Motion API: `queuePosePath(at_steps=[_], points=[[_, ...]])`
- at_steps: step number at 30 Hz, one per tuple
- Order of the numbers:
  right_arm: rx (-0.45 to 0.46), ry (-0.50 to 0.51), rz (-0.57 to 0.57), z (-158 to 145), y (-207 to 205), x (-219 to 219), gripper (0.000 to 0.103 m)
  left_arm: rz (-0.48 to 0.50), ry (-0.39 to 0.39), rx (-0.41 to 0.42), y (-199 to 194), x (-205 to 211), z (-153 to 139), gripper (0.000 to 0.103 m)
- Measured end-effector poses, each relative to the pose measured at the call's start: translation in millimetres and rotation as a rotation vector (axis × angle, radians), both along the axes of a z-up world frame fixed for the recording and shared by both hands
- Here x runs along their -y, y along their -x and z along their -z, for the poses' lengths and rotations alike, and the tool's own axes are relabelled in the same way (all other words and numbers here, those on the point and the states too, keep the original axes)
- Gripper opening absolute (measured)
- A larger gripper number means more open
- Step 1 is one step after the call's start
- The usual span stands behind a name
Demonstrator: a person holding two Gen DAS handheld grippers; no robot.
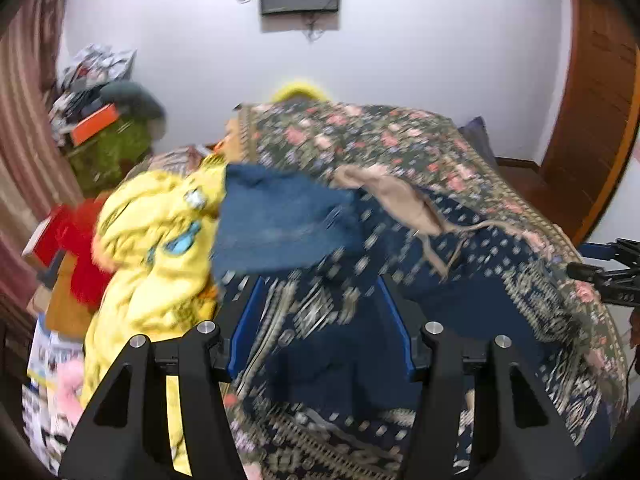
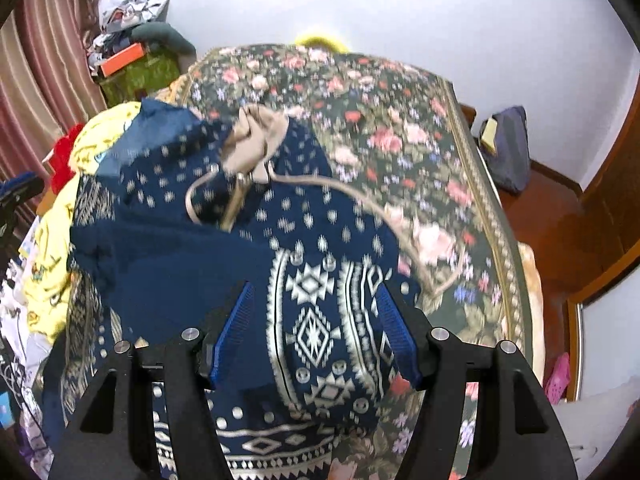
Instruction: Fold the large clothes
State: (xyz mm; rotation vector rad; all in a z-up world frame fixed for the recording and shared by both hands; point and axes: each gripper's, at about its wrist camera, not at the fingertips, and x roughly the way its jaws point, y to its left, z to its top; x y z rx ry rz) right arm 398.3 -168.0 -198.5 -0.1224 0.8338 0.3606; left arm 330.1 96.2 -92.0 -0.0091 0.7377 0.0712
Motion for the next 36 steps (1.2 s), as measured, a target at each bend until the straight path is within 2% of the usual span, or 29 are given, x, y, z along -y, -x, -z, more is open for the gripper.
queuePosePath(at_steps=[6,13,20,27,28,30,31,32,34,35,36], points=[[0.047,-0.025,-0.014,-19,-22,-13,0.06,0.093,0.026,-0.022,-53,28,-6,0.057],[0.063,-0.015,-0.049,-27,-63,-37,0.061,0.14,0.073,-0.111,-120,43,20,0.057],[-0.019,0.008,-0.067,-1,-120,-66,0.061,0.126,0.115,-0.222,-178,36,59,0.056],[-0.177,-0.006,-0.054,44,-177,-90,0.061,0.111,0.106,-0.274,-209,33,88,0.056],[-0.196,0.006,-0.048,51,-183,-94,0.061,0.107,0.103,-0.275,-211,32,91,0.054],[-0.219,0.024,-0.045,62,-191,-99,0.061,0.105,0.098,-0.272,-213,31,96,0.043],[-0.223,0.035,-0.048,67,-195,-102,0.061,0.104,0.092,-0.271,-214,31,98,0.032],[-0.205,0.042,-0.05,69,-195,-103,0.061,0.101,0.086,-0.27,-215,31,100,0.02],[-0.161,0.049,-0.06,68,-194,-106,0.061,0.098,0.077,-0.267,-215,30,103,0.013],[-0.146,0.048,-0.06,68,-193,-106,0.055,0.102,0.072,-0.259,-214,30,104,0.011],[-0.136,0.036,-0.069,67,-191,-106,0.036,0.104,0.056,-0.247,-212,31,103,0.01]])
